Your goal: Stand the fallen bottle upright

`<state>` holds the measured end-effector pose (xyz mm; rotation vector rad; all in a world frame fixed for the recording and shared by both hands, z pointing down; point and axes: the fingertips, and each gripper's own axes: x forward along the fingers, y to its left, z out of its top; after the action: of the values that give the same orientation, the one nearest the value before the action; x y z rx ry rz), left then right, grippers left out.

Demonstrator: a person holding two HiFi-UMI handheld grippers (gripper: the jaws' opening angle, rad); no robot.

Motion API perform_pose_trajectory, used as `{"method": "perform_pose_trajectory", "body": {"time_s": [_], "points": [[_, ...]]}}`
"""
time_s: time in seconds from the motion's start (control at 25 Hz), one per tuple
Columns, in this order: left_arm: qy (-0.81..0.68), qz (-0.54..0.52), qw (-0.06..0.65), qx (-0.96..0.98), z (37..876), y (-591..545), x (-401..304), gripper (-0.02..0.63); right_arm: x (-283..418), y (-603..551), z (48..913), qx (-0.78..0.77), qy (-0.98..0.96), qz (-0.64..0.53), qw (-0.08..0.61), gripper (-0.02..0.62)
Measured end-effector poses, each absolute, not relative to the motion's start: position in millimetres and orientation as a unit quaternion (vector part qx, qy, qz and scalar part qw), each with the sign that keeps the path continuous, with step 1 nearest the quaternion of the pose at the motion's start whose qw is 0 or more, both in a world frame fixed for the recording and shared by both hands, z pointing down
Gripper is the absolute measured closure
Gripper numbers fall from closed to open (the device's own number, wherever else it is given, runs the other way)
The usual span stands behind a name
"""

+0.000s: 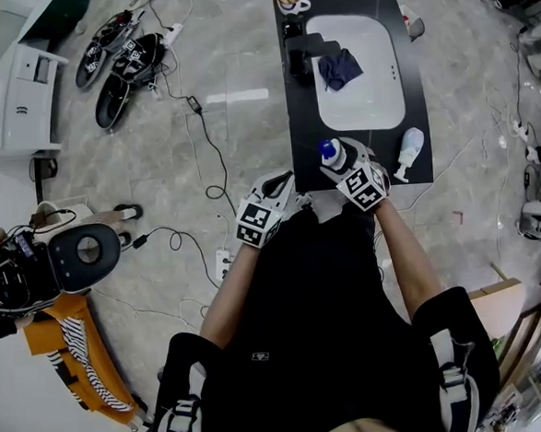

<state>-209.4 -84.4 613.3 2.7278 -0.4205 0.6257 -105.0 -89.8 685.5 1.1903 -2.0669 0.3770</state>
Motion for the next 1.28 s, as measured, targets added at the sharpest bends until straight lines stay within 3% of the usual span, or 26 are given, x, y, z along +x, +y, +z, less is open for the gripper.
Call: {"method": "perform_pose_trajectory", "body": {"time_s": [1.28], "points": [[-0.114,0.228,0.142,0.957,611.9,-66.7,-188.7,0.592,-86.0,-57.0,681.0,0.504,-0.786,0.149,0.327,0.187]]}}
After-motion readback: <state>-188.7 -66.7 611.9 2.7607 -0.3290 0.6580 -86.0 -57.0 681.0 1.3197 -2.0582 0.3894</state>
